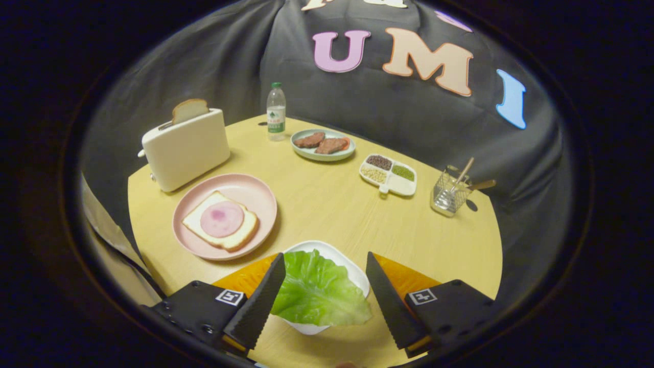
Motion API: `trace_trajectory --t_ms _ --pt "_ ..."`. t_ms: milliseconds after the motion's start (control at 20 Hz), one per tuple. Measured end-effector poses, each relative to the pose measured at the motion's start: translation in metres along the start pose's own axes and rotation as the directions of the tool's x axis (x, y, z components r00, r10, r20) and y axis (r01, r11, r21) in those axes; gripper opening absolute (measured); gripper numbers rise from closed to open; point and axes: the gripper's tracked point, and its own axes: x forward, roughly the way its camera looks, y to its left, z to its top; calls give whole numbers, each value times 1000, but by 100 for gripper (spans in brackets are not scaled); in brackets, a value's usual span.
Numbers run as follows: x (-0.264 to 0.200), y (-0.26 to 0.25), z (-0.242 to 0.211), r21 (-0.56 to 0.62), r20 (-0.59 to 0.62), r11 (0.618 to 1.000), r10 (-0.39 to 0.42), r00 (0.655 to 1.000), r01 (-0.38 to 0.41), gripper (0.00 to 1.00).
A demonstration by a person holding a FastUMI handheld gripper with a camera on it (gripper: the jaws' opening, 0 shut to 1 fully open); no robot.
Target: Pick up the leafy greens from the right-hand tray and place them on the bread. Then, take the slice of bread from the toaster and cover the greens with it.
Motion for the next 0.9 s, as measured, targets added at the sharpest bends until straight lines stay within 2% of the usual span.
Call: trace_trajectory --t_ms 500,750,850,900 --pt "31 9 -50 -21 -184 1000 11 983 -15 99" --pt "40 11 -58 30 -231 999 28 973 -21 100" --pt "39 12 -60 75 -241 997 51 969 -34 96" --pt "40 15 -63 114 -255 993 66 965 -38 91"
